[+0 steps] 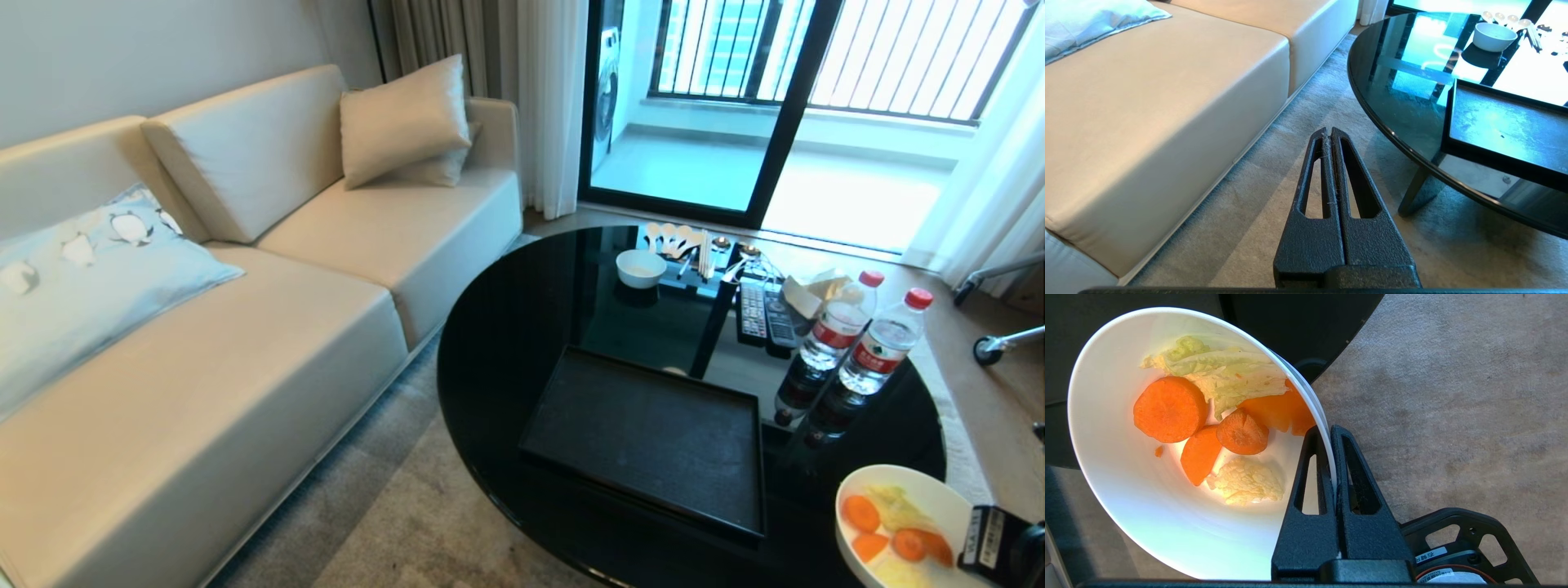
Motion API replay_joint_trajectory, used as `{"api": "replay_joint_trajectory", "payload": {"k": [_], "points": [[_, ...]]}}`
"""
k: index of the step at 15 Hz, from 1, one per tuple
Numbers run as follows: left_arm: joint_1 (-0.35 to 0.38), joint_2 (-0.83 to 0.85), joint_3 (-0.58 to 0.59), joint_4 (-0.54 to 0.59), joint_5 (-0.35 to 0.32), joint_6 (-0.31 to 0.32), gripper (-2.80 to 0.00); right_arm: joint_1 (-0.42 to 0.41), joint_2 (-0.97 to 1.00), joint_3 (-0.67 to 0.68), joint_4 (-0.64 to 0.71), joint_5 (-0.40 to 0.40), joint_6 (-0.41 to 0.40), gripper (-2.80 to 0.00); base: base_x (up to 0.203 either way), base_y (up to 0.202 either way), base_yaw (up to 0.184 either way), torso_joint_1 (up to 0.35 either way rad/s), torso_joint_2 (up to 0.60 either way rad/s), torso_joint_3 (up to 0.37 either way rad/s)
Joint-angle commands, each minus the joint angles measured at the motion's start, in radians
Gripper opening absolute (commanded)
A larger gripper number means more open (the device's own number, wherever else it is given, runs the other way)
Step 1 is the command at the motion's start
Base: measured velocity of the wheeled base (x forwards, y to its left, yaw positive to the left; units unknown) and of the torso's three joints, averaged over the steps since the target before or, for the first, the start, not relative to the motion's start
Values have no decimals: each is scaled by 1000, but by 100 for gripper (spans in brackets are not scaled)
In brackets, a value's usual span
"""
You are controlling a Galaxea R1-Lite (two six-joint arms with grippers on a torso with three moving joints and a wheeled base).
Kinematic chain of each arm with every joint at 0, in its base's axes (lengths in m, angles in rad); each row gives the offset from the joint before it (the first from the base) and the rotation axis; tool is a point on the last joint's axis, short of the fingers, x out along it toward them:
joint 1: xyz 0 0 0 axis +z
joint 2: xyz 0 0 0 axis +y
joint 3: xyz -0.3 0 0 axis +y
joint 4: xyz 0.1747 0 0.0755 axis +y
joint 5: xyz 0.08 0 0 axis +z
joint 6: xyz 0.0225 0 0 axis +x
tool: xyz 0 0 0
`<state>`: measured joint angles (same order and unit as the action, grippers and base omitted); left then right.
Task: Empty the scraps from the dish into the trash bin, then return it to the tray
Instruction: Move the bowl over the trash can
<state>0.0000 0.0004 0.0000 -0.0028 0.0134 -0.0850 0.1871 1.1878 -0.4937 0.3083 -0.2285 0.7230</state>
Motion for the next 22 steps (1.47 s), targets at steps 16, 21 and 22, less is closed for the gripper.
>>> {"api": "replay_joint_trajectory", "payload": {"k": [16, 21, 22], "points": [[0, 0, 0, 0, 0, -1, -280, -17, -257, 169, 35, 16, -34, -280, 0, 0, 0, 0, 0, 0], [0, 0, 0, 0, 0, -1, -280, -18, -218, 133, 35, 38, -34, -280, 0, 0, 0, 0, 0, 0], [0, 0, 0, 1, 0, -1, -280, -18, -211, 131, 34, 37, -34, -280, 0, 0, 0, 0, 0, 0]]}}
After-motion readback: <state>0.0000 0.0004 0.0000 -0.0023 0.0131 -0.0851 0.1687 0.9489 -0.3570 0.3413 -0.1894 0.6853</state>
